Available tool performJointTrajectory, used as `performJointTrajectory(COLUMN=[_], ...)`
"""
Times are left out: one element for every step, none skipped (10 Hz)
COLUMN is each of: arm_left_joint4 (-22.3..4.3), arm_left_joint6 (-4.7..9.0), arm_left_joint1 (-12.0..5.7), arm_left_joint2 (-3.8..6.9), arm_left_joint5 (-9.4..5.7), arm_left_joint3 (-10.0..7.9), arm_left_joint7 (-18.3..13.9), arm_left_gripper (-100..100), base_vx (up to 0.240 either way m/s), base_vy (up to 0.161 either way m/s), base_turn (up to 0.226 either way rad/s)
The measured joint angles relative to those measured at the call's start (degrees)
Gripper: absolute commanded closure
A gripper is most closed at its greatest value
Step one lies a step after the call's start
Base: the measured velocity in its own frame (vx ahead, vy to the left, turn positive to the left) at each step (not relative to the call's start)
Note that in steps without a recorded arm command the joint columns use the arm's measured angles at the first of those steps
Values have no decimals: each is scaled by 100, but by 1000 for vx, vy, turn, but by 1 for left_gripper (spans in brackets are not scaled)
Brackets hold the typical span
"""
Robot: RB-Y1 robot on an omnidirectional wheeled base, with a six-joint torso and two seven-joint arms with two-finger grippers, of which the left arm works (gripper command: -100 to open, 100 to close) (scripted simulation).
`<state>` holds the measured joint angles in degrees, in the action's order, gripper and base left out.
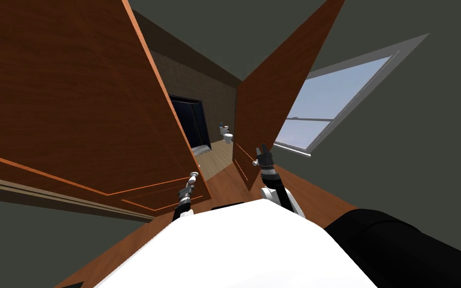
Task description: Pull the door open
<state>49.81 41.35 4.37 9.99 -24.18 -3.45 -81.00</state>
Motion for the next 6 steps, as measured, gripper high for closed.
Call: performJointTrajectory(arm_left_joint4=[-24, -122, -180, -2, -46, 41], arm_left_joint6=[54, 141, 228, 153, 157, 136], arm_left_joint1=[-11, -66, -77, 25, -7, 57], arm_left_joint2=[21, 39, 33, 45, 52, 64], arm_left_joint5=[22, 48, 74, 83, 96, 106], arm_left_joint3=[39, 82, 126, 155, 177, 199], arm_left_joint7=[-49, -103, -141, -153, -176, -195], arm_left_gripper=[-100, -100, -100, -100, -100, -100], base_vx=[-113, -101, -100, -98, -77, -64], base_vy=[40, 46, 26, 26, 8, 3], base_turn=[-67, -45, -54, -45, -24, -23])
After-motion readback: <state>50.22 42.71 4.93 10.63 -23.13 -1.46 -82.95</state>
